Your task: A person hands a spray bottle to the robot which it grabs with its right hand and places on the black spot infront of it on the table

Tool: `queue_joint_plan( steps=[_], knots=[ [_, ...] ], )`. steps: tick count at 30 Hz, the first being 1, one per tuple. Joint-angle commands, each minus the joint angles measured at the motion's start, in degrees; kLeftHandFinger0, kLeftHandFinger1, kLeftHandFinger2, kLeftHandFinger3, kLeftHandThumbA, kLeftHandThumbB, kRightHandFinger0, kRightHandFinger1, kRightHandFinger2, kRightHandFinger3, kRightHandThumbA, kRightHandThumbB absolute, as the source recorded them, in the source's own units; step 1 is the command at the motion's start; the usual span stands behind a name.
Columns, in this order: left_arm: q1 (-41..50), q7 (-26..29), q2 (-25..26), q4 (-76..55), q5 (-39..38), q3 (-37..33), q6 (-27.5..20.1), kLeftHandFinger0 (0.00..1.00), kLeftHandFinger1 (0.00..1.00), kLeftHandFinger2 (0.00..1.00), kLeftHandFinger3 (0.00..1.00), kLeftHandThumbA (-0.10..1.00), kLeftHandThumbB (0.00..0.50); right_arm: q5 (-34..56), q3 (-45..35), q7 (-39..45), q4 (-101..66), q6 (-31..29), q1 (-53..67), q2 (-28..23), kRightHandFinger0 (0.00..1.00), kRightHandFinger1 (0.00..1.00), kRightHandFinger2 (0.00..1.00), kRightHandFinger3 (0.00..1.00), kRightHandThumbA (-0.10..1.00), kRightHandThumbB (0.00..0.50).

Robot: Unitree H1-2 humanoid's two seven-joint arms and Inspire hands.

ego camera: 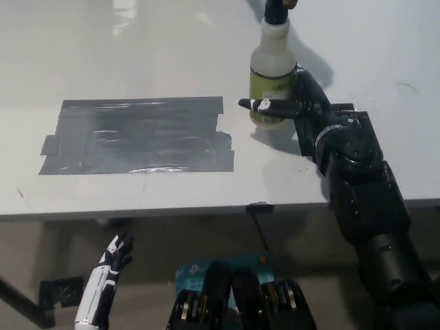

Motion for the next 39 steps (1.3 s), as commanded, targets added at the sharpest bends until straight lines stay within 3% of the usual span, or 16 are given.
queue_joint_plan(
  steps=[1,6,7,8,9,10,11,14,16,23,28,31,33,35,37,39],
  knots=[
    [-0.3,-0.1,0.5,-1.3,0.4,0.0,-1.5,1.0,1.0,1.0,1.0,1.0,0.106,0.5,-0.8,-0.1,-0.4,-2.3,-4.7,-0.4,1.0,1.0,1.0,1.0,0.99,0.5],
    [-0.2,-0.3,0.5,-1.4,0.3,0.0,-1.7,1.0,1.0,1.0,1.0,1.0,0.103,-1.4,-1.3,-4.1,-0.9,-5.6,-5.6,0.4,1.0,1.0,1.0,1.0,0.9,0.499],
    [-0.2,-0.3,0.5,-1.4,0.4,0.0,-1.6,1.0,1.0,1.0,1.0,1.0,0.115,-0.8,-2.3,-5.2,-0.5,-6.8,-5.9,0.9,0.56,0.59,0.75,0.93,0.81,0.5],
    [-0.2,-0.3,0.6,-1.5,0.3,0.0,-1.5,1.0,1.0,1.0,1.0,1.0,0.122,-1.5,-3.2,-8.5,0.5,-10.3,-6.5,1.7,0.17,0.19,0.36,0.53,0.76,0.5],
    [-0.7,-0.2,0.5,-1.4,0.2,0.2,-1.0,1.0,1.0,1.0,1.0,1.0,0.135,-1.5,-3.9,-9.9,0.9,-13.8,-7.5,2.1,0.01,0.01,0.08,0.11,0.66,0.432],
    [-1.0,-0.1,0.5,-1.4,0.2,0.3,-0.8,1.0,1.0,1.0,1.0,1.0,0.135,-1.3,-4.2,-9.9,0.9,-14.6,-8.1,2.2,0.0,0.0,0.06,0.07,0.65,0.421],
    [-1.4,0.0,0.5,-1.3,0.2,0.4,-0.8,1.0,1.0,1.0,1.0,1.0,0.13,0.4,-5.2,-9.1,0.3,-15.5,-8.8,2.7,0.0,0.01,0.17,0.08,0.58,0.398],
    [-1.7,-0.1,0.5,-1.5,0.1,0.5,-0.6,1.0,1.0,1.0,1.0,1.0,0.128,-0.5,-5.0,-9.8,-1.6,-14.7,-9.5,3.1,0.02,0.21,0.46,0.18,0.56,0.4],
    [-1.7,-0.1,0.5,-1.5,0.3,0.4,-0.7,1.0,1.0,1.0,1.0,1.0,0.129,-0.9,-4.9,-9.9,-3.0,-15.5,-9.5,3.6,0.04,0.27,0.51,0.19,0.54,0.39],
    [-2.3,-0.2,1.0,-1.3,0.5,0.4,-1.1,1.0,1.0,1.0,1.0,1.0,0.113,-5.8,-2.2,-12.7,-3.6,-17.4,-9.4,3.3,0.0,0.21,0.43,0.07,0.62,0.423],
    [-2.3,-0.3,0.9,-1.3,0.0,0.5,-1.0,1.0,1.0,1.0,1.0,1.0,0.097,-8.5,-1.6,-15.4,-2.7,-18.9,-8.5,2.6,0.02,0.22,0.41,0.1,0.68,0.437],
    [-2.6,-0.3,1.0,-1.3,-0.1,0.6,-1.5,1.0,1.0,1.0,1.0,1.0,0.091,-9.2,-2.8,-18.6,0.0,-23.7,-7.2,2.0,0.01,0.18,0.34,0.06,0.67,0.484],
    [-2.5,-0.3,1.0,-1.4,-0.1,0.6,-1.5,1.0,1.0,1.0,1.0,1.0,0.08,-13.1,-1.6,-22.1,1.0,-23.9,-6.5,0.9,0.0,0.11,0.27,0.02,0.7,0.422],
    [-2.4,-0.4,1.0,-1.3,-0.4,0.6,-1.5,1.0,1.0,1.0,1.0,1.0,0.092,-12.9,-2.5,-23.5,1.9,-24.7,-5.6,0.7,0.02,0.15,0.31,0.15,0.7,0.446],
    [-2.3,-0.4,1.0,-1.4,-0.1,0.6,-1.4,1.0,1.0,1.0,1.0,1.0,0.11,-14.8,-2.4,-26.4,3.7,-26.8,-4.4,-0.4,0.0,0.09,0.22,0.06,0.72,0.39],
    [-2.4,-0.4,0.8,-1.3,-0.9,0.8,-1.4,1.0,1.0,1.0,1.0,1.0,0.102,-15.2,-2.7,-28.6,6.9,-29.4,-4.6,-1.2,0.0,0.06,0.21,0.0,0.79,0.424]
  ],
)
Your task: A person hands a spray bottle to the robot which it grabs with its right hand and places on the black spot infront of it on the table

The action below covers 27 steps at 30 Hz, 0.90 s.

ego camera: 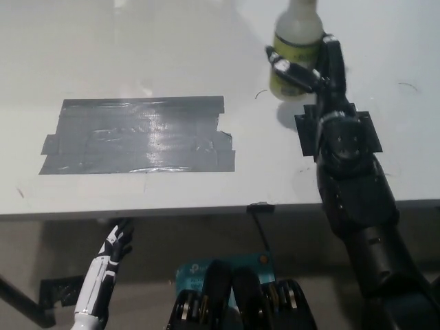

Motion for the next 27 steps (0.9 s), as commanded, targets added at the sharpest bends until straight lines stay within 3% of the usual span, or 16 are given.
queue_joint_plan(
  steps=[1,3,4,6,8,15,18,23,27],
  knots=[
    [-0.5,-0.4,0.7,-1.3,-0.8,0.6,-1.5,1.0,1.0,1.0,1.0,1.0,0.095,-5.0,-0.5,-10.5,3.3,-14.0,-2.8,-2.9,0.0,0.07,0.23,0.0,0.78,0.416],
    [-0.2,-0.3,0.5,-1.1,-1.0,0.7,-1.5,1.0,1.0,1.0,1.0,1.0,0.079,-3.2,-1.9,-11.7,6.1,-17.0,-2.6,-3.1,0.0,0.07,0.24,0.03,0.68,0.392],
    [0.0,-0.1,0.4,-1.1,-0.7,0.6,-1.8,1.0,1.0,1.0,1.0,1.0,0.073,-3.2,-2.2,-13.0,7.9,-18.6,-2.7,-3.1,0.0,0.01,0.16,0.01,0.66,0.366],
    [0.4,0.0,0.3,-1.2,-0.4,0.5,-1.9,1.0,1.0,1.0,1.0,1.0,0.088,-3.8,-2.2,-15.3,10.4,-20.1,-3.1,-3.2,0.0,0.0,0.11,0.01,0.67,0.346],
    [0.6,0.0,0.2,-1.4,-0.4,0.4,-1.7,1.0,1.0,1.0,1.0,1.0,0.087,-2.8,-2.9,-15.5,12.0,-21.8,-3.5,-3.0,0.0,0.0,0.12,0.02,0.68,0.35],
    [0.1,0.1,0.1,-1.3,-0.1,0.4,-1.5,1.0,1.0,1.0,1.0,1.0,0.1,-3.1,-3.3,-18.7,15.2,-23.2,-5.2,-2.1,0.0,0.04,0.25,0.22,0.75,0.328],
    [0.0,-0.1,0.1,-1.4,-0.5,0.4,-1.4,1.0,1.0,1.0,1.0,1.0,0.095,-2.7,-3.0,-19.4,15.1,-23.2,-5.5,-1.7,0.0,0.02,0.23,0.21,0.73,0.3],
    [0.0,-0.2,-0.1,-1.9,-0.6,0.3,-0.7,1.0,1.0,1.0,1.0,1.0,0.089,-2.3,-2.0,-20.0,14.1,-23.2,-4.9,-1.3,0.0,0.0,0.16,0.22,0.7,0.317],
    [-0.4,-0.2,0.1,-1.7,-0.4,0.4,-1.0,1.0,1.0,1.0,1.0,1.0,0.078,-2.8,-1.1,-20.1,13.6,-23.2,-3.6,-1.2,0.0,0.0,0.19,0.23,0.72,0.327]
  ],
)
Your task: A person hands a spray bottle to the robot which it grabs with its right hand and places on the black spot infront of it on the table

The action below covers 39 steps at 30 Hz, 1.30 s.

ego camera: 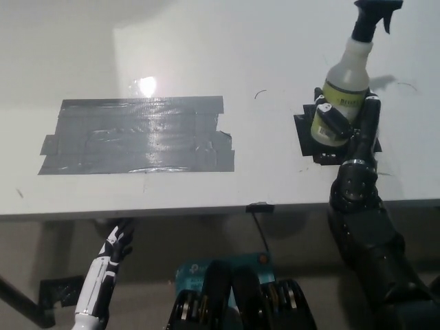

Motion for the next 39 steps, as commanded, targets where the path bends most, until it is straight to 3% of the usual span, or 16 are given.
queue_joint_plan(
  steps=[1,3,4,5,6,7,8,9,10,13,16,21,24,29,33,39],
  knots=[
    [-0.4,-0.2,0.3,-1.8,-0.3,0.3,-1.0,1.0,1.0,1.0,1.0,1.0,0.082,-1.8,1.5,-4.9,-2.9,-9.2,-5.2,0.2,0.0,0.01,0.21,0.23,0.73,0.338],
    [-0.6,-0.1,0.3,-1.8,-0.4,0.4,-0.8,1.0,1.0,1.0,1.0,1.0,0.084,-2.7,2.3,-5.0,-3.1,-9.2,-4.0,0.4,0.0,0.04,0.25,0.25,0.75,0.393],
    [-0.7,-0.1,0.3,-1.8,-0.4,0.4,-0.8,1.0,1.0,1.0,1.0,1.0,0.084,-2.6,2.5,-4.9,-3.1,-9.2,-3.8,0.4,0.0,0.04,0.25,0.25,0.75,0.393],
    [-0.7,0.0,0.3,-1.8,-0.2,0.4,-0.9,1.0,1.0,1.0,1.0,1.0,0.078,-1.8,2.9,-2.3,-3.4,-9.2,-2.9,0.2,0.08,0.13,0.35,0.3,0.75,0.408],
    [-0.8,-0.1,0.4,-2.0,-0.3,0.5,-0.8,1.0,1.0,1.0,1.0,1.0,0.076,-0.4,4.0,3.6,-4.1,-9.2,-1.5,-0.2,0.18,0.33,0.62,0.55,0.76,0.401],
    [-0.8,-0.1,0.4,-2.1,-0.4,0.6,-0.7,1.0,1.0,1.0,1.0,1.0,0.076,0.1,4.5,5.9,-4.4,-9.2,-1.0,-0.5,0.26,0.43,0.65,0.57,0.76,0.402],
    [-0.9,-0.1,0.4,-2.2,-0.5,0.6,-0.6,1.0,1.0,1.0,1.0,1.0,0.075,0.4,5.4,8.7,-4.9,-9.0,-0.3,-1.0,0.42,0.62,0.88,0.79,0.78,0.413],
    [-0.9,-0.1,0.4,-2.3,-0.5,0.7,-0.5,1.0,1.0,1.0,1.0,1.0,0.079,0.7,6.9,12.8,-6.5,-7.6,1.1,-2.0,0.82,0.95,1.0,0.99,0.81,0.43],
    [-0.9,-0.2,0.5,-2.3,-0.6,0.7,-0.5,1.0,1.0,1.0,1.0,1.0,0.079,1.0,8.5,17.0,-9.0,-5.2,2.7,-3.1,1.0,1.0,1.0,1.0,0.84,0.473],
    [-0.9,-0.4,0.8,-2.6,-1.2,1.2,-0.4,1.0,1.0,1.0,1.0,1.0,0.057,0.5,13.0,25.6,-13.8,-3.4,5.9,-6.4,1.0,1.0,1.0,1.0,0.92,0.5],
    [-0.1,0.1,0.7,-2.4,-1.0,1.4,-1.2,1.0,1.0,1.0,1.0,1.0,0.045,0.1,15.0,28.0,-16.7,-3.2,8.5,-8.0,1.0,1.0,1.0,1.0,0.9,0.5],
    [0.2,0.2,1.0,-2.6,-2.5,2.9,-0.3,1.0,1.0,1.0,1.0,1.0,0.08,-1.2,18.5,29.6,-27.0,0.1,15.6,-10.9,1.0,1.0,1.0,1.0,0.98,0.5],
    [-0.7,0.1,1.1,-1.8,-2.5,3.4,-1.8,1.0,1.0,1.0,1.0,1.0,0.09,1.5,18.6,30.8,-31.2,0.8,18.4,-11.7,1.0,1.0,1.0,1.0,0.98,0.5],
    [0.3,-0.9,1.2,-3.0,-2.8,3.2,-0.9,1.0,1.0,1.0,1.0,1.0,0.056,6.0,17.9,32.8,-37.8,2.0,23.7,-11.9,1.0,1.0,1.0,1.0,0.96,0.5],
    [-0.6,-0.5,1.0,-2.9,-2.6,3.2,-1.0,1.0,1.0,1.0,1.0,1.0,0.084,8.8,16.2,34.6,-42.1,4.5,25.4,-12.8,1.0,1.0,1.0,1.0,0.98,0.5],
    [-0.4,-0.9,1.2,-3.1,-2.1,2.7,-0.9,1.0,1.0,1.0,1.0,1.0,0.058,13.1,12.0,35.3,-51.9,7.8,31.0,-14.4,1.0,1.0,1.0,1.0,1.0,0.5]
  ],
)
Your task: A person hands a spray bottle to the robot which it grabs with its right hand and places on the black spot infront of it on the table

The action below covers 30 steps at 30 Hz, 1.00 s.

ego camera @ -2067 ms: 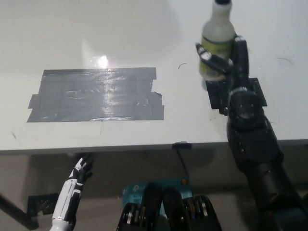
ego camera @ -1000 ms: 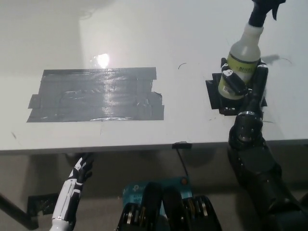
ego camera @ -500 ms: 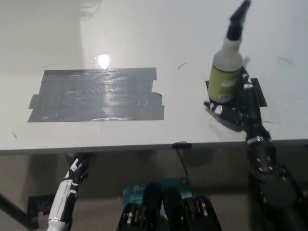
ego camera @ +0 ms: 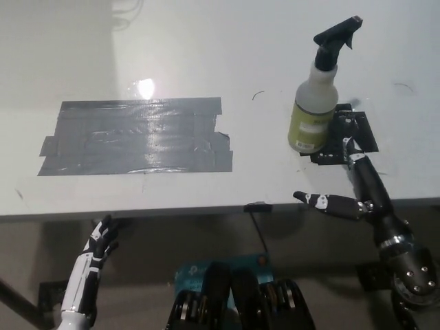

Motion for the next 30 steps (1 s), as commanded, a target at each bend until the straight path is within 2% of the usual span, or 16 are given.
queue_joint_plan(
  steps=[1,7,9,10,13,18,22,25,27,30],
  knots=[
    [-0.4,-0.8,1.0,-2.2,-0.5,0.0,-1.1,1.0,1.0,1.0,1.0,1.0,0.059,6.6,-4.0,3.9,-10.2,4.2,3.7,-2.5,1.0,1.0,1.0,1.0,1.0,0.5],
    [-0.4,-1.0,1.1,-2.7,-0.9,0.0,-0.5,1.0,1.0,1.0,1.0,1.0,0.054,7.8,-7.6,3.0,-25.9,7.2,12.3,-3.3,1.0,1.0,1.0,1.0,1.0,0.5],
    [-1.6,-1.0,1.2,-2.2,-0.6,-0.1,-0.6,1.0,1.0,1.0,1.0,1.0,0.036,9.6,-7.8,3.1,-32.4,7.7,15.2,-2.8,1.0,1.0,1.0,1.0,1.0,0.5],
    [-1.7,-0.9,1.2,-1.9,-0.3,-0.2,-1.3,1.0,1.0,1.0,1.0,1.0,0.019,9.4,-6.8,3.5,-36.2,6.8,17.5,-2.4,1.0,1.0,1.0,1.0,1.0,0.5],
    [-1.3,-1.0,0.8,-1.8,0.1,-0.9,-1.6,1.0,1.0,1.0,1.0,1.0,0.035,4.7,-3.6,3.3,-41.5,4.4,23.1,0.3,1.0,1.0,1.0,1.0,1.0,0.5],
    [0.3,-1.0,0.8,-2.3,0.4,-1.5,-1.6,1.0,1.0,1.0,1.0,1.0,0.032,-0.9,-0.9,4.1,-35.5,2.2,26.9,1.4,1.0,1.0,1.0,1.0,1.0,0.5],
    [1.5,-1.2,0.5,-2.5,0.3,-2.1,-2.0,1.0,1.0,1.0,1.0,1.0,0.064,2.3,-0.2,6.3,-28.1,3.4,27.7,0.7,1.0,1.0,1.0,1.0,1.0,0.5],
    [1.8,-1.4,0.4,-2.7,0.3,-2.4,-1.8,1.0,1.0,1.0,1.0,1.0,0.064,4.4,-0.3,7.7,-24.4,2.7,27.3,0.6,1.0,1.0,1.0,1.0,1.0,0.488],
    [2.5,-1.5,0.2,-2.9,0.3,-2.5,-1.5,1.0,1.0,1.0,1.0,1.0,0.094,3.2,0.1,8.4,-21.7,2.4,27.2,0.1,1.0,1.0,1.0,1.0,1.0,0.5],
    [3.0,-1.3,0.3,-2.8,0.9,-2.7,-1.6,1.0,1.0,1.0,1.0,1.0,0.099,1.9,0.6,8.8,-20.2,2.7,27.1,-0.1,1.0,1.0,1.0,1.0,1.0,0.5]
  ],
)
